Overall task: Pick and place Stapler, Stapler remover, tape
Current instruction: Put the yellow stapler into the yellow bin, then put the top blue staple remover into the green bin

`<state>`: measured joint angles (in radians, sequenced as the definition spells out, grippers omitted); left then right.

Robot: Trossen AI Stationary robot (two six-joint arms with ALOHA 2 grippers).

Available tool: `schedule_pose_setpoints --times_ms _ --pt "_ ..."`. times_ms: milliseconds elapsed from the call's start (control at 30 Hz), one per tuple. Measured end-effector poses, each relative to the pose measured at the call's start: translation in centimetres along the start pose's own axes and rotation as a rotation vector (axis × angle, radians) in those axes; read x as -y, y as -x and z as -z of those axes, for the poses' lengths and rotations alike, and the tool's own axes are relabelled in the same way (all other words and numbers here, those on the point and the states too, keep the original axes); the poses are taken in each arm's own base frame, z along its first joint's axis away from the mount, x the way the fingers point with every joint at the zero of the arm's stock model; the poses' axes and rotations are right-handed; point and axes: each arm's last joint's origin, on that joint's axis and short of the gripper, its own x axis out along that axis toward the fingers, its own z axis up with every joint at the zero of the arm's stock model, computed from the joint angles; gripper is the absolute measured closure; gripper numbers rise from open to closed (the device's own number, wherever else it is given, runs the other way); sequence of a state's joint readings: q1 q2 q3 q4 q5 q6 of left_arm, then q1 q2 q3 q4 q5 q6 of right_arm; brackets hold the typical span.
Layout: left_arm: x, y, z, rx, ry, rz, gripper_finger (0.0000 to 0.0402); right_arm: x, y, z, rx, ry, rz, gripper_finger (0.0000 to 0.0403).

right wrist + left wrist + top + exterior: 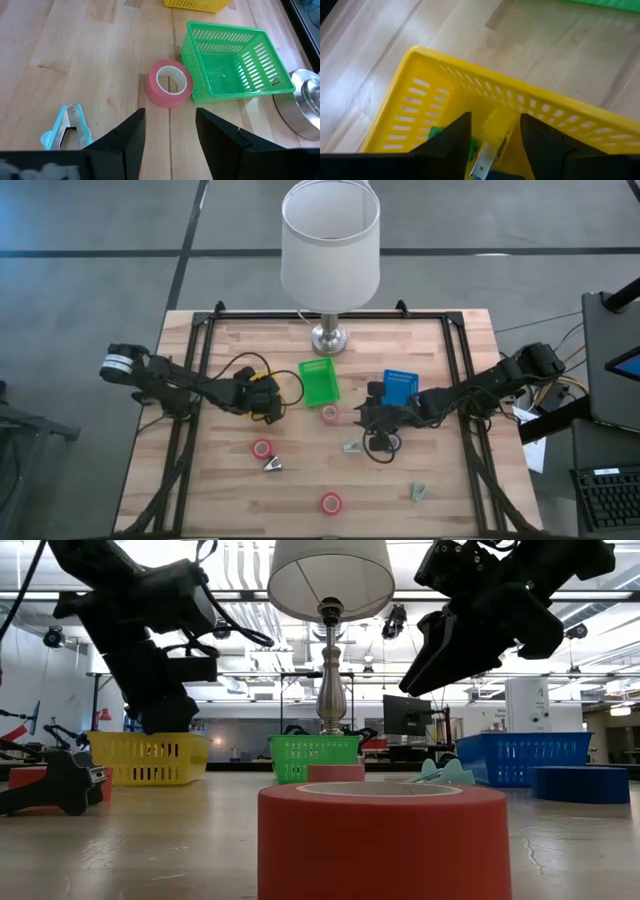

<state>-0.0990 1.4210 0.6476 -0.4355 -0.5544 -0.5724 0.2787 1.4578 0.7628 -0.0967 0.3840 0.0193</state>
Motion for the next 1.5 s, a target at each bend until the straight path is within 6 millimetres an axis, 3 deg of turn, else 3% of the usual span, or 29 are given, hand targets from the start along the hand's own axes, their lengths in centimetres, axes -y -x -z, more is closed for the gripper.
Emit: schedule_pose_setpoints --times_ms 633,967,1200,1500 --pt "-0.5 5.3 -4.9 0.238 0.011 0.155 0.022 -0.2 0.0 0.0 0.002 -0.009 -0.062 0.0233" --pt "2.3 5.2 -5.5 0.388 -0.012 0.432 0.0221 -0.6 0.1 0.0 -0.011 -0.081 -0.207 0.0238" --pt "4.0 4.6 -5.2 0.419 -0.044 0.476 0.0223 -1.4 0.0 0.1 -0.025 -0.081 -0.387 0.0236" --pt "4.8 3.4 -4.7 0.388 -0.064 0.462 0.0225 -2.7 -3.3 1.2 -0.061 -0.034 -0.386 0.0236"
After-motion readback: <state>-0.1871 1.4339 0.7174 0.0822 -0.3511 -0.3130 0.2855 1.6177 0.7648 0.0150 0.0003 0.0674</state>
